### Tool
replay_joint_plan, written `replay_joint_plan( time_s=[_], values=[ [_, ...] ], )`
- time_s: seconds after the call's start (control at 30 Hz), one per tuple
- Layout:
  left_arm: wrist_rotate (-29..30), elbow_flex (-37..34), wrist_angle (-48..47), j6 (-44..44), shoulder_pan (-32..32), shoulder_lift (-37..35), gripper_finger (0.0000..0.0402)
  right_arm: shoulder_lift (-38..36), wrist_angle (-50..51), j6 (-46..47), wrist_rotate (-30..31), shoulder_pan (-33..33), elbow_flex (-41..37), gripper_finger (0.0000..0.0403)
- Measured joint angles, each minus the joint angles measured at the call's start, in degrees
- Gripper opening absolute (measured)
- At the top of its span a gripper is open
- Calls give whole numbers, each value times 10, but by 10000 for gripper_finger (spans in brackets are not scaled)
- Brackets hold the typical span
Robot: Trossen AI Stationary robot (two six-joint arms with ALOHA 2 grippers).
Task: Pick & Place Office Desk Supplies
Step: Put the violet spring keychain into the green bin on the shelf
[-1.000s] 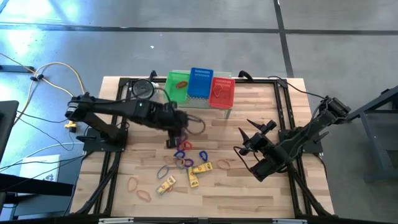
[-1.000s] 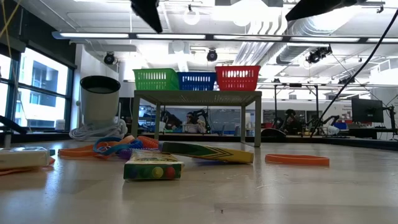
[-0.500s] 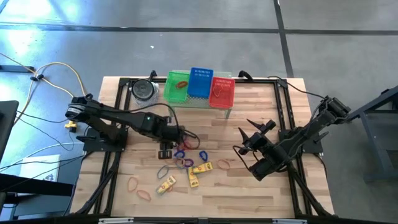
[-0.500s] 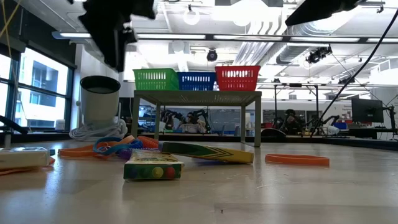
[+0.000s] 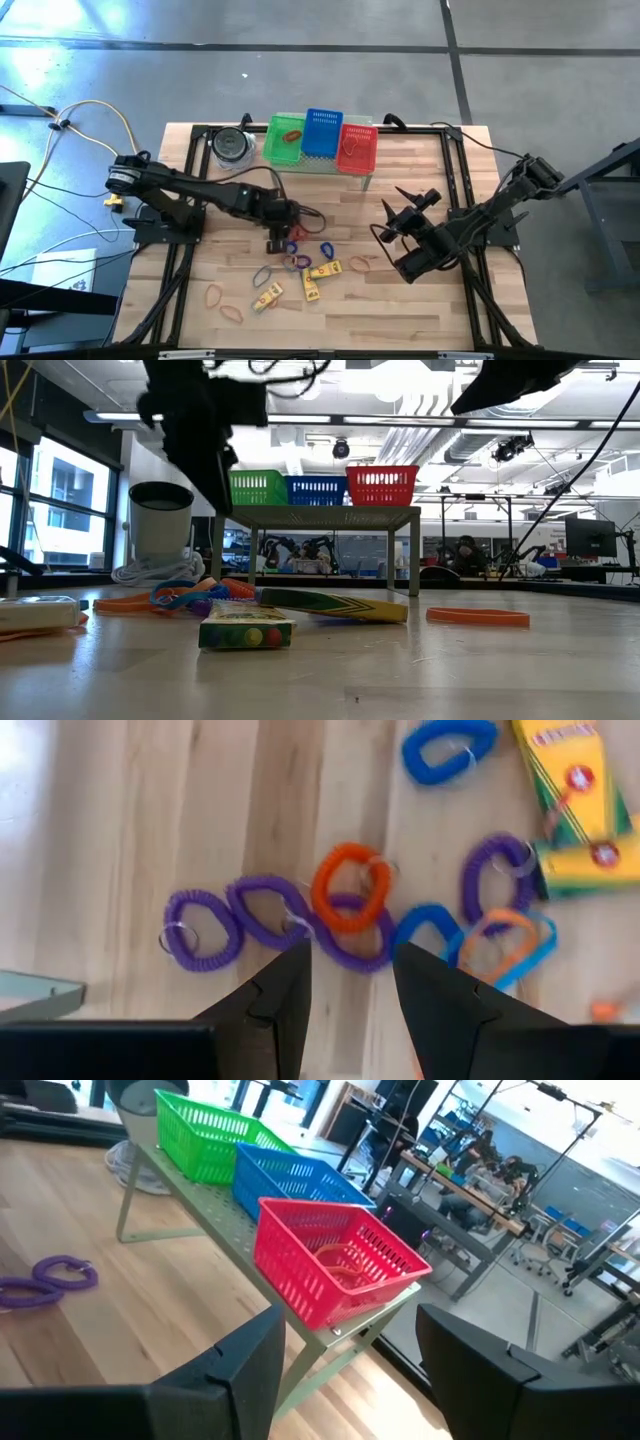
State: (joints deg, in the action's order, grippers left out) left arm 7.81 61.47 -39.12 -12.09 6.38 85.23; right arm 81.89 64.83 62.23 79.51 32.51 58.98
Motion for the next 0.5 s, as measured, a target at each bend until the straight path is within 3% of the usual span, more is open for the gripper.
replay_joint_plan(
  time_s=[0.3,0.5],
  values=[
    [0,-66,58,11,-44,0,136,0,0,-10,-2,0,0,215],
    [0,-104,94,128,-65,0,136,0,0,-10,-2,0,0,215]
  ],
)
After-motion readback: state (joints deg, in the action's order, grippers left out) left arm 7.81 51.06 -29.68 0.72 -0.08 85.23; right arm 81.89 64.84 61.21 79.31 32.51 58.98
